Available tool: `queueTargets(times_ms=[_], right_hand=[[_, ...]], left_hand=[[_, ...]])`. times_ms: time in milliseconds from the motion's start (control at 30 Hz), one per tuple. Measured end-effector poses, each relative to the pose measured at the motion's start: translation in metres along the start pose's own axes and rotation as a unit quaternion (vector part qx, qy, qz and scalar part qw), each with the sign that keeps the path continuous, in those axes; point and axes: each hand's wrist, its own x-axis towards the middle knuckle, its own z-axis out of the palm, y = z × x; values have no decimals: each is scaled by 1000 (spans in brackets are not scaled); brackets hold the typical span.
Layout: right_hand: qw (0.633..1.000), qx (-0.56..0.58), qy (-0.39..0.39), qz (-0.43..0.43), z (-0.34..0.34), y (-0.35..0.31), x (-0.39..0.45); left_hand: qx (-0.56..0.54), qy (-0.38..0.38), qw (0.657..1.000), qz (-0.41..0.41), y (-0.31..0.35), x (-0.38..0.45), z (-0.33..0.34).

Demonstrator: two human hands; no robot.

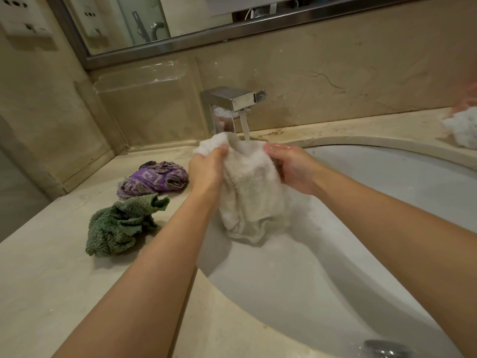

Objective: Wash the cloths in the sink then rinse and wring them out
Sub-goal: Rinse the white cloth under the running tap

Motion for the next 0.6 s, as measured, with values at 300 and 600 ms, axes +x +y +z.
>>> queueTargets(times_ms=[300, 600], right_hand=[[995, 62, -55, 50, 18, -9, -9], [995, -19, -88, 50, 39, -3, -6]], left_hand=[[24, 66, 996, 60, 2, -6, -2], [-85, 94, 992, 20, 9, -7, -6]])
